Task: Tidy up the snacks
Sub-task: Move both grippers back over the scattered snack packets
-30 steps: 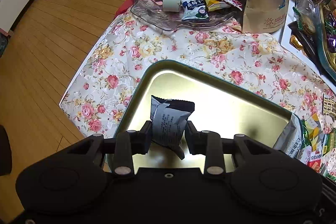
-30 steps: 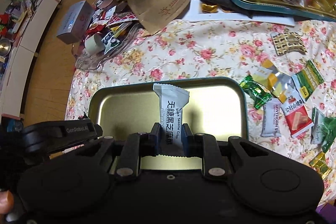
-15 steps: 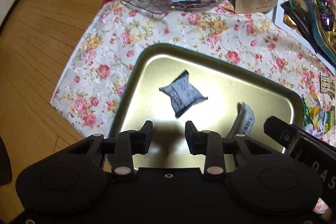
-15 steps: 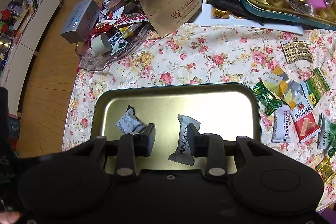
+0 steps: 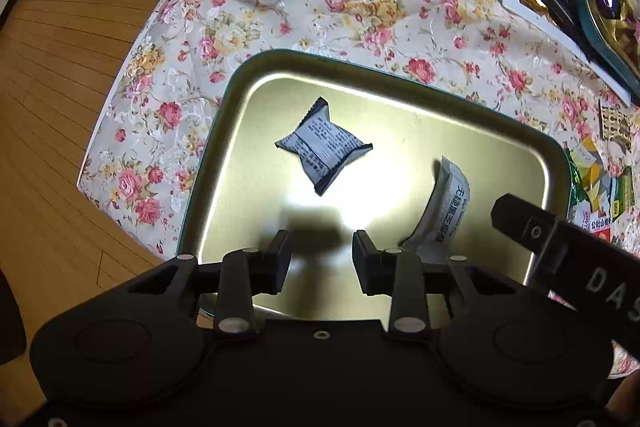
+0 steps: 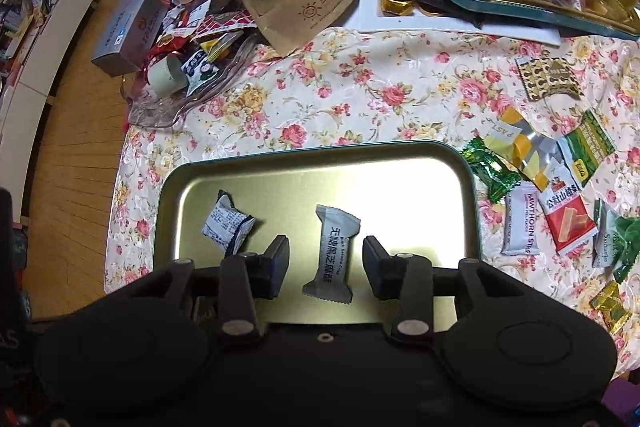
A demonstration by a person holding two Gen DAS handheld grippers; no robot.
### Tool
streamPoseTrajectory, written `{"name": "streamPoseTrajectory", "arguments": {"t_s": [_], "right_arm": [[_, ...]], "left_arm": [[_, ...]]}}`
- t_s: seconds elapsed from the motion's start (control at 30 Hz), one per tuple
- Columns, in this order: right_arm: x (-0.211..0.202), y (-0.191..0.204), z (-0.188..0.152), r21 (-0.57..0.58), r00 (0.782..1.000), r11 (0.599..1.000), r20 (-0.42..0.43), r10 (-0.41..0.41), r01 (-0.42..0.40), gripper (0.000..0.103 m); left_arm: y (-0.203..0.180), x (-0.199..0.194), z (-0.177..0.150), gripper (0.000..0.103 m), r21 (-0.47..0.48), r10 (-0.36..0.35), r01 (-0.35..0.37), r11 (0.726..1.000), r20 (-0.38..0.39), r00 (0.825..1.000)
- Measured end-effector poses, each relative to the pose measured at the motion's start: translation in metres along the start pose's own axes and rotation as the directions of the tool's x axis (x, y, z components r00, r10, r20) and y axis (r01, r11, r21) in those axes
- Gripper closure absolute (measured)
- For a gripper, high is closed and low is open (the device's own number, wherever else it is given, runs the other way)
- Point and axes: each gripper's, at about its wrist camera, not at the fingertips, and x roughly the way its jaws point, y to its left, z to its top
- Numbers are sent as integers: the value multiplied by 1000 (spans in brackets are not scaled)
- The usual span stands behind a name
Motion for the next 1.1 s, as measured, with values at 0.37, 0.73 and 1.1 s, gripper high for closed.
{"name": "streamPoseTrajectory", "arguments": {"t_s": [0.37, 0.73, 1.1], "right_arm": [[3, -35, 1, 88, 997, 995, -64, -35, 41, 57], [-15, -94, 4, 182, 997, 980, -46, -66, 73, 57], [-32, -155, 6, 281, 993, 952, -37, -111, 117, 57]], "left_arm": [[-29, -10, -2, 60, 59, 16, -18, 998, 32, 999], [-88, -13, -9, 60, 168, -2, -4, 986, 36, 999], [-144, -10, -14, 60, 243, 9, -15, 970, 24, 1000]]}}
